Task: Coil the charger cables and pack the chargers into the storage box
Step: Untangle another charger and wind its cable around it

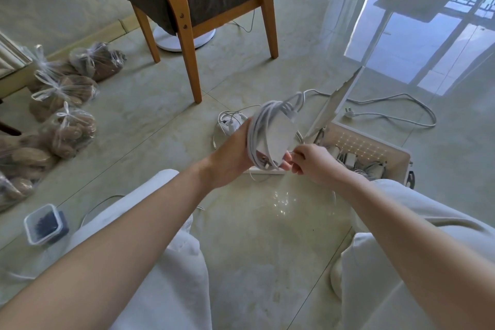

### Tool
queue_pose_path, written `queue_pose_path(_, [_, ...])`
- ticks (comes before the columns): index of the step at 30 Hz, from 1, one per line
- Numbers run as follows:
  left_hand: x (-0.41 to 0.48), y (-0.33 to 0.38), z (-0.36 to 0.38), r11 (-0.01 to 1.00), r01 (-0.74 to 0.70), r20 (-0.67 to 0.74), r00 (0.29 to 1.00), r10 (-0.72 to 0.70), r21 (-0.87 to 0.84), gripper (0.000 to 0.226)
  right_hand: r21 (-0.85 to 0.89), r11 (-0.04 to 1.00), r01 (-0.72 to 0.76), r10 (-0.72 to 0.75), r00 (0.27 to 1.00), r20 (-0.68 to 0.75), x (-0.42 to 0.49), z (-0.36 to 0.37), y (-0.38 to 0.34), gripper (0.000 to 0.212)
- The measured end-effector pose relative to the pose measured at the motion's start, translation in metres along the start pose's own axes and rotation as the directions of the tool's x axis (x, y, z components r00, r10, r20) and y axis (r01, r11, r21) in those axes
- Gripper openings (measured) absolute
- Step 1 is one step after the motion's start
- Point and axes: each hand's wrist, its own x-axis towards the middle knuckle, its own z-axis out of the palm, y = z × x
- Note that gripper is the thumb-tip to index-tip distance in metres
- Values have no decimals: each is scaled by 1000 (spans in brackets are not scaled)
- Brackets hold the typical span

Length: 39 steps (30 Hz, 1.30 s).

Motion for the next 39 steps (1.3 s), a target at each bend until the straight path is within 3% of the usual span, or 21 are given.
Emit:
queue_pose_path(4, [8, -1, -4, 985, 167, -50, 984, -168, -30, 59, -85, 996, -1, 9, 996, 90, 0, 9, -3, 23])
queue_pose_path(7, [13, -5, 0, 978, 197, -143, 968, -205, -69, 57, -123, 990, 65, -63, 998, 17, -5, 11, -9, 23])
queue_pose_path(11, [16, -5, 2, 977, 203, -241, 953, -182, 67, 58, 233, 960, 157, -107, 971, -213, -19, 10, -34, 25])
queue_pose_path(14, [22, -12, 1, 930, 195, -375, 924, -68, 312, 54, 589, 794, 147, -34, 979, -199, -36, 9, -54, 29])
queue_pose_path(17, [23, -20, -1, 830, 272, -470, 882, -13, 487, 52, 575, 807, 134, -78, 990, -121, -41, 13, -55, 32])
queue_pose_path(19, [21, -25, 4, 759, 254, -422, 906, 29, 599, 48, 474, 878, 63, -34, 997, -70, -40, 16, -52, 35])
queue_pose_path(21, [19, -29, 12, 734, 209, -353, 935, 45, 647, 50, 477, 879, 2, 35, 997, -70, -37, 17, -49, 36])
queue_pose_path(25, [24, -31, 16, 780, 184, -319, 948, 21, 598, 50, 626, 780, -9, 98, 989, -108, -34, 12, -49, 35])
queue_pose_path(32, [19, -11, 9, 874, 101, -298, 953, 52, 475, 41, 622, 783, -24, 185, 963, -196, -24, 6, -37, 29])
queue_pose_path(36, [13, -9, 2, 640, 113, -417, 839, 348, 760, 29, 651, 759, -21, 196, 960, -197, -21, 4, -38, 29])
queue_pose_path(39, [12, -5, -2, 432, 154, -383, 768, 513, 888, 24, 624, 776, -95, 238, 960, -149, -17, 12, -38, 29])
